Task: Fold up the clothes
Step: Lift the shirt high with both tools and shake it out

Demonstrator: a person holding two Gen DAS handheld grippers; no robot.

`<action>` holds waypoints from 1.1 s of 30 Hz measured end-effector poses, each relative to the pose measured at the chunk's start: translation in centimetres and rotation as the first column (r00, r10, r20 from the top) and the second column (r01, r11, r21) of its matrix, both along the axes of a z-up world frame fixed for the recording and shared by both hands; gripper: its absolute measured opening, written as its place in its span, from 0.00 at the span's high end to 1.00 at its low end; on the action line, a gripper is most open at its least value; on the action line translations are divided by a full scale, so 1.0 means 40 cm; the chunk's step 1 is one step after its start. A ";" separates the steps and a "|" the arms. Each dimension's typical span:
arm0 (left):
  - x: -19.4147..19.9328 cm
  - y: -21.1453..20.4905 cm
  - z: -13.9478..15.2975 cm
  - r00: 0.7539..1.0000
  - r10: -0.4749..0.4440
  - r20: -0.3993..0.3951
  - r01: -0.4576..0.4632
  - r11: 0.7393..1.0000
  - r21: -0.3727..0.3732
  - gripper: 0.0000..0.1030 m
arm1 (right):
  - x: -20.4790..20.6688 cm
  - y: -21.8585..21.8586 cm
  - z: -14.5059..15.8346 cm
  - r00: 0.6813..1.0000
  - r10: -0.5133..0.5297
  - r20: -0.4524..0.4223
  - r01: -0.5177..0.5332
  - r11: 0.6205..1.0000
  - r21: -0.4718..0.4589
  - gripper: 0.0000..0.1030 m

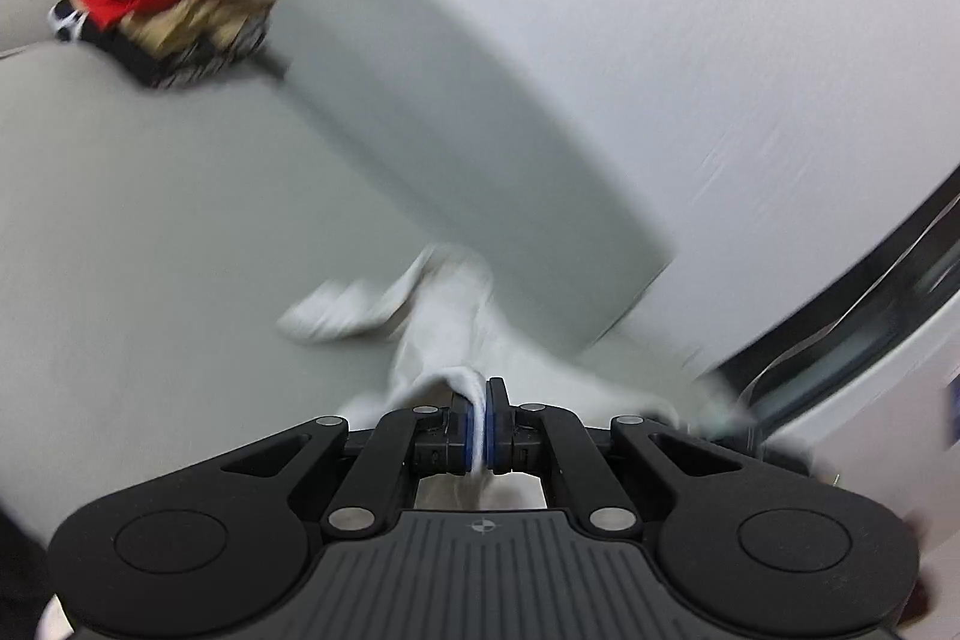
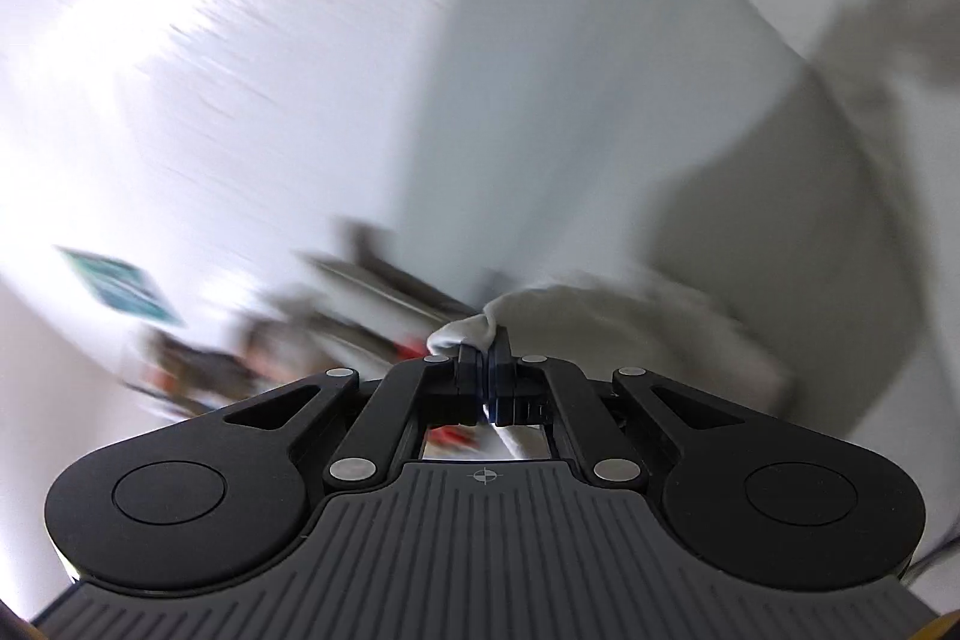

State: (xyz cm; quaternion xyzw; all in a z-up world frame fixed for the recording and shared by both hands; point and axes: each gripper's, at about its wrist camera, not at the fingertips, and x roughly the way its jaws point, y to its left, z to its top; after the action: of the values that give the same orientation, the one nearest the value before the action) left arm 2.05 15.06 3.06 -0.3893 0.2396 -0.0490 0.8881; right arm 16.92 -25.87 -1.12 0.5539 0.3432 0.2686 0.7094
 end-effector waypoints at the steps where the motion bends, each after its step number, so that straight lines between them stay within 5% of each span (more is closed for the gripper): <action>1: -0.007 0.016 0.046 0.998 0.012 0.055 -0.011 1.000 -0.028 0.99 | -0.028 -0.023 0.052 0.998 -0.035 0.047 0.033 0.998 0.047 0.99; 4: -0.050 0.062 0.201 0.968 0.065 0.244 -0.038 0.993 -0.114 0.99 | -0.152 -0.102 0.205 0.955 -0.197 0.223 0.156 0.969 0.190 0.99; 7: -0.126 0.095 0.326 0.896 0.157 0.416 -0.069 0.973 -0.219 0.99 | -0.286 -0.167 0.320 0.870 -0.359 0.339 0.275 0.922 0.271 0.99; 9: -0.178 0.098 0.389 0.850 0.225 0.476 -0.111 0.960 -0.256 0.99 | -0.351 -0.184 0.389 0.878 -0.354 0.323 0.294 0.930 0.219 0.99; 10: -0.202 0.099 0.414 0.831 0.238 0.502 -0.109 0.956 -0.273 0.99 | -0.395 -0.190 0.429 0.857 -0.357 0.372 0.292 0.931 0.221 0.99; 11: -0.225 0.097 0.436 0.812 0.237 0.533 -0.092 0.955 -0.283 1.00 | -0.446 -0.192 0.478 0.822 -0.358 0.443 0.300 0.933 0.198 0.99; 13: -0.276 0.084 0.482 0.766 0.220 0.604 -0.065 0.961 -0.267 1.00 | -0.551 -0.188 0.562 0.702 -0.370 0.609 0.360 0.922 0.146 0.99; 16: -0.351 0.053 0.539 0.708 0.221 0.671 -0.112 0.973 -0.203 1.00 | -0.637 -0.186 0.630 0.653 -0.333 0.681 0.380 0.921 0.085 0.99; 20: -0.388 0.064 0.544 0.707 0.212 0.675 -0.064 0.970 -0.236 1.00 | -0.748 -0.213 0.699 0.562 -0.308 0.768 0.438 0.898 0.040 0.99; 22: -0.397 0.069 0.540 0.704 0.214 0.677 -0.052 0.966 -0.252 1.00 | -0.763 -0.227 0.712 0.569 -0.305 0.764 0.453 0.891 0.018 0.99; 26: -0.314 0.086 0.515 0.752 0.211 0.624 -0.070 0.967 -0.243 1.00 | -0.583 -0.183 0.655 0.698 -0.275 0.661 0.461 0.879 -0.121 0.99; 30: -0.104 0.115 0.444 0.866 0.215 0.451 -0.154 0.974 -0.167 1.00 | -0.240 -0.119 0.496 0.870 -0.263 0.416 0.407 0.861 -0.307 0.99; 33: 0.103 0.131 0.384 0.948 0.200 0.248 -0.186 0.980 -0.077 1.00 | -0.046 -0.077 0.411 0.910 -0.294 0.291 0.393 0.835 -0.385 0.99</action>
State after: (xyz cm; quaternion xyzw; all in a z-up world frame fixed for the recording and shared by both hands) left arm 6.18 20.30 18.41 -0.4247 0.0833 -0.0178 0.9013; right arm 15.08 -28.96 15.33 0.4010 0.2083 0.1119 0.8851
